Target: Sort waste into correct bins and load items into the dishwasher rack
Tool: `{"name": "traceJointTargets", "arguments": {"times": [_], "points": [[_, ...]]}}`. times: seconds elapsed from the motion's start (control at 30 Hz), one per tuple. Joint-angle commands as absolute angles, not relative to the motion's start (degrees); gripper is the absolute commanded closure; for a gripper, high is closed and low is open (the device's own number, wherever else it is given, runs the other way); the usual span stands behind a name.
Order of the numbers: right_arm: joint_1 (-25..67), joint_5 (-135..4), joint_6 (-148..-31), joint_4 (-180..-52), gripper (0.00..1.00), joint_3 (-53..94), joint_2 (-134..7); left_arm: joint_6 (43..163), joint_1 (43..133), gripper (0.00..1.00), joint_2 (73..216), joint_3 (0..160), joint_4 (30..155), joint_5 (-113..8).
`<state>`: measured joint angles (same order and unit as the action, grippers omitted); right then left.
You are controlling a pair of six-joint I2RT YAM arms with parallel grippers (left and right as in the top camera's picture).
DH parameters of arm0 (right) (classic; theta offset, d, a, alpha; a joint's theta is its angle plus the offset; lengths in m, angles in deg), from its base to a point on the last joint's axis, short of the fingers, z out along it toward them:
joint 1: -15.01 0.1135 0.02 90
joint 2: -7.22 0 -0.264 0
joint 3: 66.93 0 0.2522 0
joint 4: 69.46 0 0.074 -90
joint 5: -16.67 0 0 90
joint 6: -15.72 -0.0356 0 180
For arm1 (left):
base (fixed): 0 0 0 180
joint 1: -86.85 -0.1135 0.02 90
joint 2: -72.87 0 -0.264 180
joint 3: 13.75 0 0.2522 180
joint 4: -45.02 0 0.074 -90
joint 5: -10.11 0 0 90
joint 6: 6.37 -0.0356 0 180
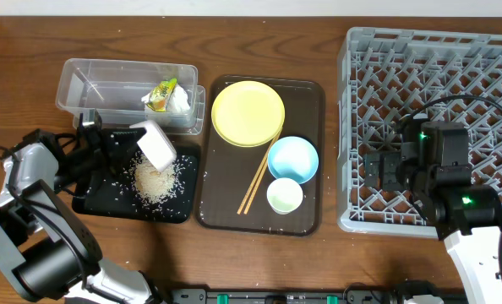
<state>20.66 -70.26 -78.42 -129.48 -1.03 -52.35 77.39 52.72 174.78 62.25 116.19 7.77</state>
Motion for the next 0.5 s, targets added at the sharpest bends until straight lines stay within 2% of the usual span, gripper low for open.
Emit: {"name": "traceJointTargets", "arguments": {"times": [0.0,0.13,0.47], "points": [[20.99,-69.87,-78.95,-129.50,0.01,0.15,-52.15,75.69,55.21,0.94,170.08,62.18,116.30,6.43],[20.99,-69.87,-78.95,-129.45,0.01,0.15,-52.15,75.75,60.91,0.94,164.95,62.44,116.30,-4.61],[20.99,-69.87,-78.95,-129.48,0.01,0.15,-52.15,77.94,86.33,0.94,160.97,62.49,110.79,-35.38]]}}
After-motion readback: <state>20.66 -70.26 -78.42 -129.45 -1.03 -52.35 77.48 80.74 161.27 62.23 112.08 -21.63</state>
